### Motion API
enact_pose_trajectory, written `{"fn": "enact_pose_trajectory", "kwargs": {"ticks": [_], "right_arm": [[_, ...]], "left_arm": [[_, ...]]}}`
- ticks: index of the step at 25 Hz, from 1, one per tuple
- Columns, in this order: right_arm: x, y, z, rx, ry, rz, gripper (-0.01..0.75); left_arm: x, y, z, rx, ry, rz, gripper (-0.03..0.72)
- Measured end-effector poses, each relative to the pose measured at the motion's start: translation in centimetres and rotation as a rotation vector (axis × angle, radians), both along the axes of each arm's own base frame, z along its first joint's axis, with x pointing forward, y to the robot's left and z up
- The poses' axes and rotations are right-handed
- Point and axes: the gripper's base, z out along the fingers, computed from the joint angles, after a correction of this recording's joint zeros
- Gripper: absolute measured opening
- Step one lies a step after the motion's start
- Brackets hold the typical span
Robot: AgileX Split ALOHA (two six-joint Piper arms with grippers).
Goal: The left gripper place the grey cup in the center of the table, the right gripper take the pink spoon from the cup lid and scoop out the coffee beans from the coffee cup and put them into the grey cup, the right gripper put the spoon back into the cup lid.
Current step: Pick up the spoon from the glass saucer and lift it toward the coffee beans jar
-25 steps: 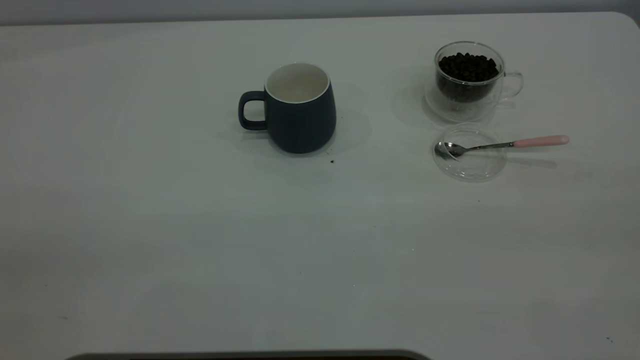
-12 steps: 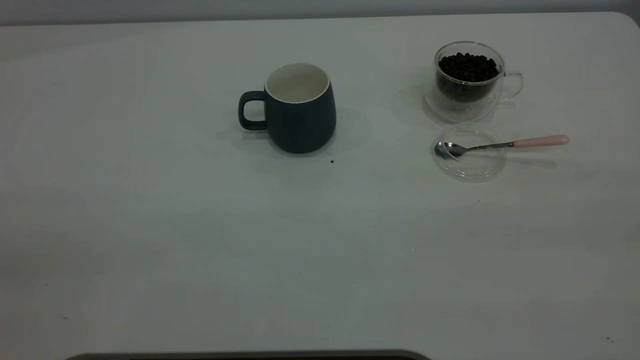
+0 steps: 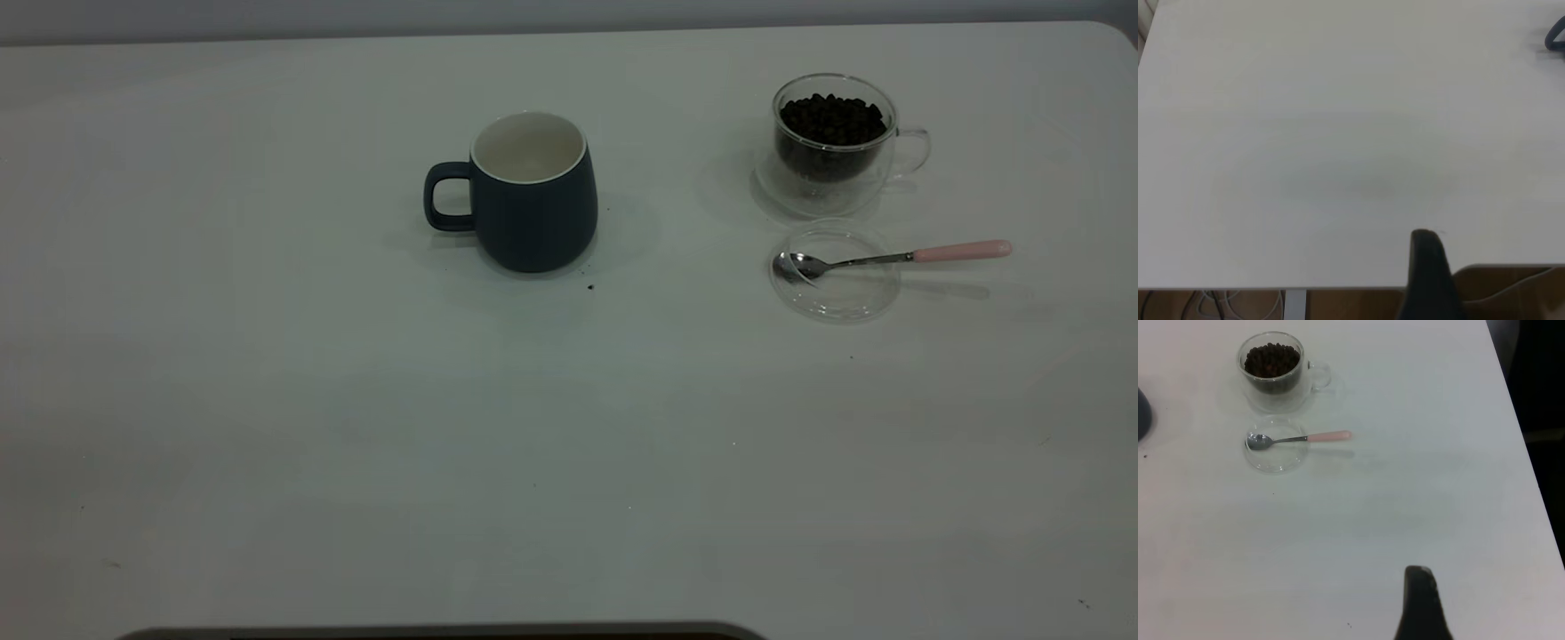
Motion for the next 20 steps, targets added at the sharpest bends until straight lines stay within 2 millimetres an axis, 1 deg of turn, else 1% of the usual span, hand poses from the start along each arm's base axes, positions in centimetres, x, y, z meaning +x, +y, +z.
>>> {"fn": "enact_pose_trajectory", "kwargs": {"ticks": [4,6,8,11,14,17,18,20], "right_arm": [[0.0,0.4,0.2,0.048,-0.006,0.024,0.573],[0.5,0.9,1.2,0.098,-0.007,0.057,0.575],[1.8,1.4,2.6,0.143,-0.007,0.096,0.586],[5.7,1.8,4.6,0.197,0.04,0.115,0.601],[10.7,1.9,5.2,0.221,0.151,0.107,0.601],[15.8,2.1,4.7,0.255,0.279,0.113,0.601],[17.1,2.3,4.4,0.271,0.31,0.121,0.601],[20.1,2.6,3.0,0.3,0.385,0.137,0.601]], "left_arm": [[0.0,0.0,0.0,0.0,0.0,0.0,0.567],[0.0,0.0,0.0,0.0,0.0,0.0,0.567],[0.0,0.0,0.0,0.0,0.0,0.0,0.567],[0.0,0.0,0.0,0.001,0.0,-0.001,0.567],[0.0,0.0,0.0,0.001,0.0,-0.001,0.567],[0.0,0.0,0.0,0.003,0.0,-0.002,0.567],[0.0,0.0,0.0,0.003,0.0,-0.002,0.567],[0.0,0.0,0.0,0.003,0.0,-0.002,0.567]]}}
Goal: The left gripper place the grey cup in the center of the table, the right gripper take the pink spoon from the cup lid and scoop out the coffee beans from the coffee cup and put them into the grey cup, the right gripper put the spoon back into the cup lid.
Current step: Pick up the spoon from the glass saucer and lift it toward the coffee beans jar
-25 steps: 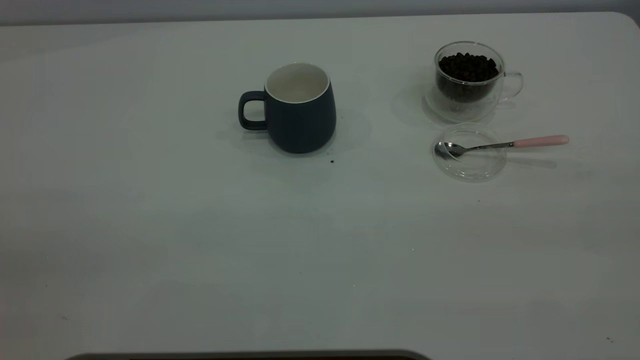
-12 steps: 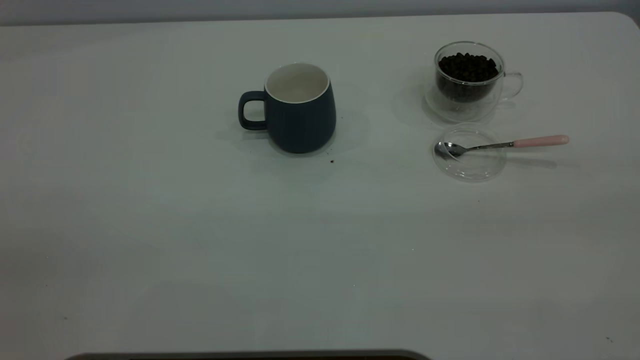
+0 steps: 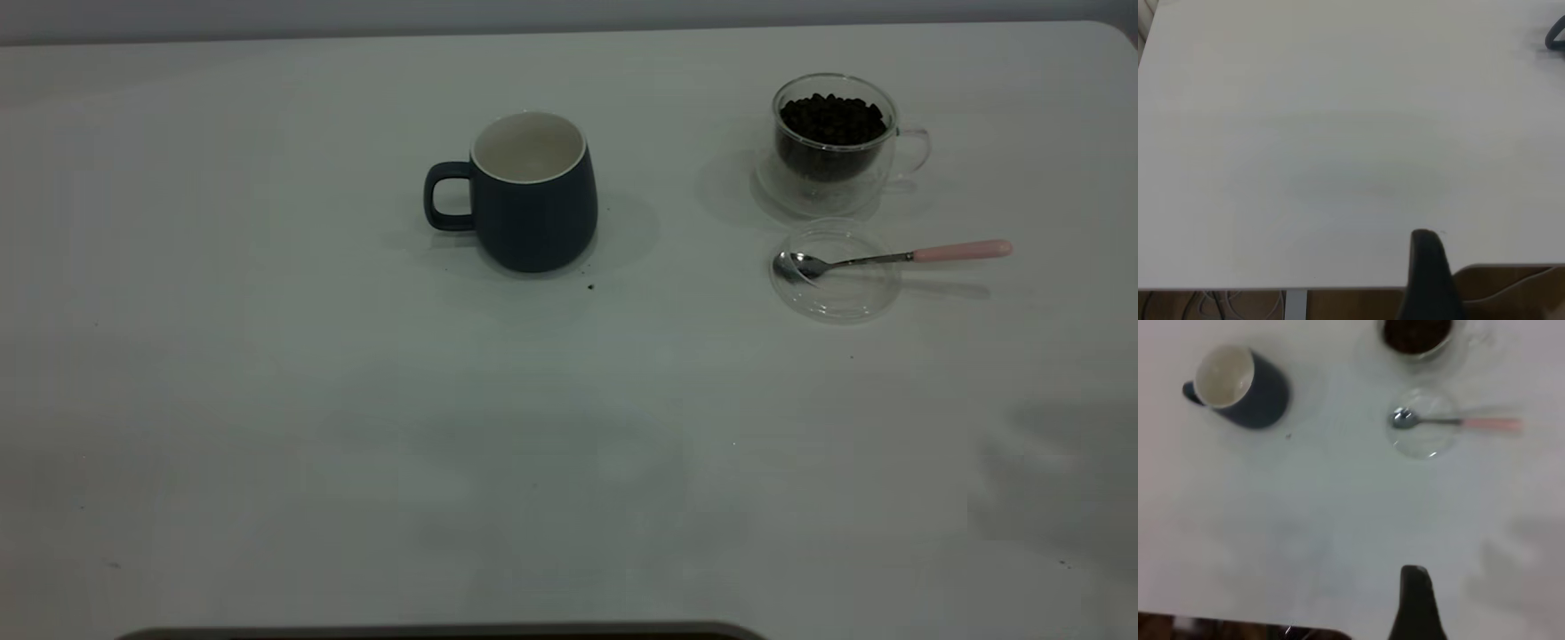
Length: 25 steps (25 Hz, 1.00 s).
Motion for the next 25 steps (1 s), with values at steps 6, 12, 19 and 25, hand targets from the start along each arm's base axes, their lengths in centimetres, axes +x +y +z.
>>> {"fn": "enact_pose_trajectory", "kwargs": {"ticks": [6,12,19,25], "right_arm": [[5.9,0.4,-5.8,0.094,0.17,0.003,0.601],[9.0,-1.7,-11.5,0.233,0.27,-0.028,0.601],[10.5,-3.0,-17.5,0.313,0.363,-0.06,0.601],[11.2,-3.3,-22.4,0.349,0.4,-0.095,0.601]], "left_arm": [[0.0,0.0,0.0,0.0,0.0,0.0,0.567],[0.0,0.0,0.0,0.0,0.0,0.0,0.567],[0.0,0.0,0.0,0.0,0.0,0.0,0.567],[0.0,0.0,0.0,0.0,0.0,0.0,0.567]]}}
